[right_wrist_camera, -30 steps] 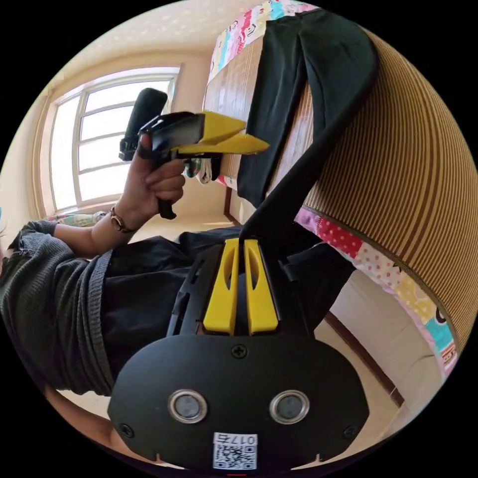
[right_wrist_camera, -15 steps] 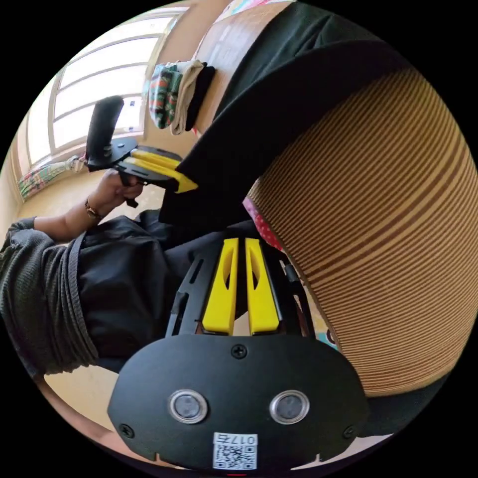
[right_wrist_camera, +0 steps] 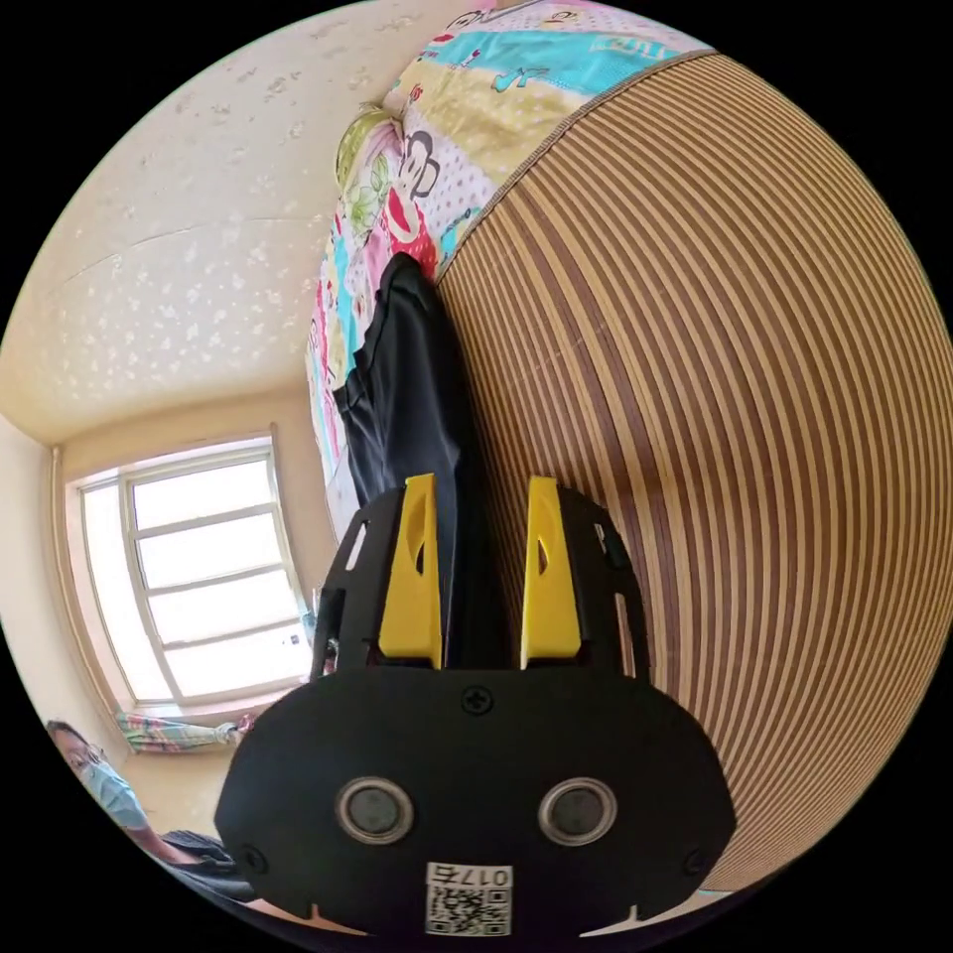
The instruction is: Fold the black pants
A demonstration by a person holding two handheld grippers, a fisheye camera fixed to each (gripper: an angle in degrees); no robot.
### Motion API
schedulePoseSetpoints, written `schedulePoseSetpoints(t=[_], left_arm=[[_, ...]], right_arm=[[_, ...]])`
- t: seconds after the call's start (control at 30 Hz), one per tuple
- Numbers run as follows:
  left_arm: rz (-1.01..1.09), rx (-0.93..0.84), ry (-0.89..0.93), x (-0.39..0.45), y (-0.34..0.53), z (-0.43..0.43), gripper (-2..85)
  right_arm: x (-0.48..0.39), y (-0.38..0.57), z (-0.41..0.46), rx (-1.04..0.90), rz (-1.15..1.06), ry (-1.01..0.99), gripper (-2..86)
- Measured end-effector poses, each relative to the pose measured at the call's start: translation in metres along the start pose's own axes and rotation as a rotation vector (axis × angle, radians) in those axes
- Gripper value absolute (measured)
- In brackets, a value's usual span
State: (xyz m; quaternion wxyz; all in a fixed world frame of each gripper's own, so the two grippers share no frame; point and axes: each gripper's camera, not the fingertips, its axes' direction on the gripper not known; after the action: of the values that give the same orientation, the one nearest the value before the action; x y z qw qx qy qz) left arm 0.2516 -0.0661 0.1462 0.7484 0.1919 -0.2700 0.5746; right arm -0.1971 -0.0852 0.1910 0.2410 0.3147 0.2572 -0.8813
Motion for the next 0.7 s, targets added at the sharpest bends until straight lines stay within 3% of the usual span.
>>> schedulePoseSetpoints(t=[0.13, 0.23, 0.33, 0.5, 0.7], left_arm=[[0.015, 0.01, 0.071, -0.012, 0.004, 0.001, 3.4], [0.021, 0.007, 0.235, -0.026, 0.011, -0.003, 3.8], [0.07, 0.058, 0.302, -0.034, 0.029, -0.025, 3.8], [0.1, 0.161, 0.134, -0.044, 0.069, -0.079, 3.6], [-0.033, 0.189, -0.162, -0.099, 0.09, -0.115, 2.0]], right_arm=[[-0.037, -0.015, 0.026, -0.027, -0.092, 0.132, 6.6], [-0.1, -0.011, 0.036, -0.027, -0.184, 0.355, 4.4], [-0.2, 0.011, 0.048, 0.028, -0.416, 0.517, 3.0], [-0.371, 0.059, 0.119, 0.036, -0.723, 0.456, 2.2], [-0.418, 0.06, 0.209, -0.053, -0.635, 0.261, 2.5]])
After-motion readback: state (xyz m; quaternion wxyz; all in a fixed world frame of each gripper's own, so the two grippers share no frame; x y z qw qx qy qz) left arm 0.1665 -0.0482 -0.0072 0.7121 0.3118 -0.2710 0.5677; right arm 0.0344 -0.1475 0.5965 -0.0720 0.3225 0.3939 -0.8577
